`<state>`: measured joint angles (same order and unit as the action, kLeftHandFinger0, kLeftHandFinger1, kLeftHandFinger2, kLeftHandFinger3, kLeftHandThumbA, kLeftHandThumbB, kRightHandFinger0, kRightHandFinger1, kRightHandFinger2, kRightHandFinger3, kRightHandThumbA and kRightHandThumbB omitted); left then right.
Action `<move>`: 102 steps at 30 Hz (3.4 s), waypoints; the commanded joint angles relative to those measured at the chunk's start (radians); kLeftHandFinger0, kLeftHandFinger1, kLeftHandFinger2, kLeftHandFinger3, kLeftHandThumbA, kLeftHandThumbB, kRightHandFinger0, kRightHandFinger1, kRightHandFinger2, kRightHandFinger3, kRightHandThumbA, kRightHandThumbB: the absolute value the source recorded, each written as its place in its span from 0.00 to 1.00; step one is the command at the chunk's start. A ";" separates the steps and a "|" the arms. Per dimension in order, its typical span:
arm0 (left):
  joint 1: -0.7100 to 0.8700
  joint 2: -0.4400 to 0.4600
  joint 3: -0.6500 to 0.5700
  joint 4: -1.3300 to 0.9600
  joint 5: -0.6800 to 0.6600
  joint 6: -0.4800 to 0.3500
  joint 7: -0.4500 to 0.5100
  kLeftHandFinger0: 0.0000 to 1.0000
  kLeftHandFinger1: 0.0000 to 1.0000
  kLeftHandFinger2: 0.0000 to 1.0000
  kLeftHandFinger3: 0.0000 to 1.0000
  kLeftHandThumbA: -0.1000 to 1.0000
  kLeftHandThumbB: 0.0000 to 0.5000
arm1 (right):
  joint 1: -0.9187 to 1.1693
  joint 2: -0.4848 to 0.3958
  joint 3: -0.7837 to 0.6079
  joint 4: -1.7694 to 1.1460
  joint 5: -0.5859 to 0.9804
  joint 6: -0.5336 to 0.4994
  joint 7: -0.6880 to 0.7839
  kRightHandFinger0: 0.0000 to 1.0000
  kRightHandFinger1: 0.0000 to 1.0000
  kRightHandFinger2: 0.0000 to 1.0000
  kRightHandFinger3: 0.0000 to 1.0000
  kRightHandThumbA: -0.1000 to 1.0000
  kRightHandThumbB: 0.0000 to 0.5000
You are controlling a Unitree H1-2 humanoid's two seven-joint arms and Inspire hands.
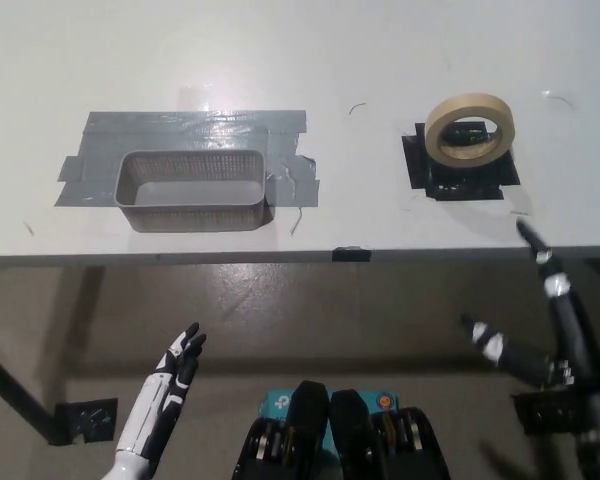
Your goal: The robot picks the tape placed on the black area with right hand and places it in the small grey container.
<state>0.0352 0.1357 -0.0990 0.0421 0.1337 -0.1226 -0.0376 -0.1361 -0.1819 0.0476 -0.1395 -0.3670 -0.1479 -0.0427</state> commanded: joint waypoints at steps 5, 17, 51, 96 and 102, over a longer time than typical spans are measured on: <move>-0.003 -0.002 0.005 -0.019 0.006 -0.049 0.004 1.00 1.00 1.00 1.00 1.00 0.37 | -0.320 -0.128 0.024 0.074 -0.312 0.230 0.033 1.00 1.00 1.00 1.00 0.73 0.63; 0.002 0.002 0.008 -0.014 -0.005 -0.047 -0.004 1.00 1.00 1.00 1.00 1.00 0.36 | -0.604 -0.176 0.168 0.465 -0.454 0.332 -0.026 1.00 1.00 1.00 1.00 0.71 0.86; 0.001 0.007 -0.002 -0.027 -0.002 -0.042 -0.016 1.00 1.00 1.00 1.00 1.00 0.37 | -0.846 -0.120 0.277 0.839 -0.424 0.337 -0.059 1.00 1.00 1.00 1.00 1.00 0.80; -0.032 0.026 -0.007 -0.056 0.003 -0.025 -0.036 1.00 1.00 1.00 1.00 1.00 0.46 | -1.029 -0.028 0.048 1.293 -0.171 -0.198 -0.541 0.00 0.00 0.21 0.14 0.33 0.29; -0.030 0.025 -0.003 -0.057 0.005 -0.023 -0.039 1.00 1.00 1.00 1.00 1.00 0.43 | -1.056 -0.014 0.095 1.248 -0.199 -0.213 -0.557 0.00 0.07 0.40 0.33 0.23 0.30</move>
<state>0.0172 0.1472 -0.1009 0.0141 0.1315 -0.1371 -0.0638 -1.0951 -0.2034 0.1253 1.1526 -0.5800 -0.2625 -0.5057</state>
